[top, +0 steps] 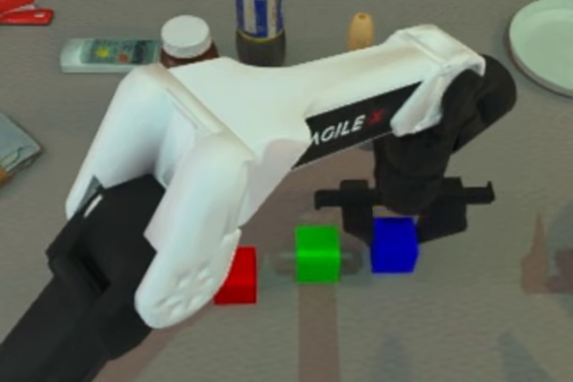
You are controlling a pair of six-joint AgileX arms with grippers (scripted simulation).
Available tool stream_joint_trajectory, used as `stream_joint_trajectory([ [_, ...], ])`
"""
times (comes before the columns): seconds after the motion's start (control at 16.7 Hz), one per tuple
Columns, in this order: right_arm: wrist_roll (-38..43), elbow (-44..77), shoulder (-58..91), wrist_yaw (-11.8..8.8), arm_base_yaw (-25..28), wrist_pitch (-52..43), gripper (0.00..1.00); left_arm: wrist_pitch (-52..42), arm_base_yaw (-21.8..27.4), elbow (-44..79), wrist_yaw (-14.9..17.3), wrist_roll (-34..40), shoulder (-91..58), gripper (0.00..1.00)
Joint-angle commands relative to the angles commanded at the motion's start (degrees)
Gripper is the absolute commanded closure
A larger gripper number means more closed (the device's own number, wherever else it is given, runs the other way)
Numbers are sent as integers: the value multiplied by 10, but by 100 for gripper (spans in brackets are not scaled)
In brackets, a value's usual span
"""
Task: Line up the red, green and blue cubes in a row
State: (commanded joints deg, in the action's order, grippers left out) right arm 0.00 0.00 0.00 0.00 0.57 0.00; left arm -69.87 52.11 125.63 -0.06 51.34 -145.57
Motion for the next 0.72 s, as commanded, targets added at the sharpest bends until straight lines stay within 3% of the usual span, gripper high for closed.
stream_joint_trajectory([
  [0.24,0,0,0,0,0,0,0,0,0,0,0,0,0,2],
  [0.72,0,0,0,0,0,0,0,0,0,0,0,0,0,0],
])
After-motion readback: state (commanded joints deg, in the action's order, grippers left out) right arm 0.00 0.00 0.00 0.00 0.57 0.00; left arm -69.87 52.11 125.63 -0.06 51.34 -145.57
